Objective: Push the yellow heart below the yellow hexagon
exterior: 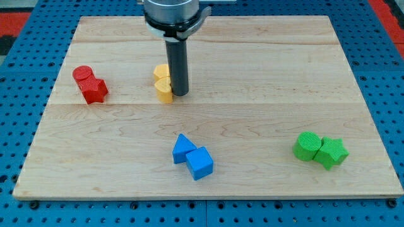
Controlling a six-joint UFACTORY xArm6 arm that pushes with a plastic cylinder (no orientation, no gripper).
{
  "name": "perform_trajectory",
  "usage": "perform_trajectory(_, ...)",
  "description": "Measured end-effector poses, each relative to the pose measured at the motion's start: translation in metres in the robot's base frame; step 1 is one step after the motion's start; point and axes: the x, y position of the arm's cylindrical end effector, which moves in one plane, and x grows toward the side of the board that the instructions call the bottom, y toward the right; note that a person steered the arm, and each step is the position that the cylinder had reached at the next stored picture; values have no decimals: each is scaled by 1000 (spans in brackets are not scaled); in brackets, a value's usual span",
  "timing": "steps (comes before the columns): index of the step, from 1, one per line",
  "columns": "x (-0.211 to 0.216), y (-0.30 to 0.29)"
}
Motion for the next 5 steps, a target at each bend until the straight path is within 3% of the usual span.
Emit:
perform_trajectory(1,22,3)
perform_trajectory(3,31,-41)
perform_trajectory(5,32,-50)
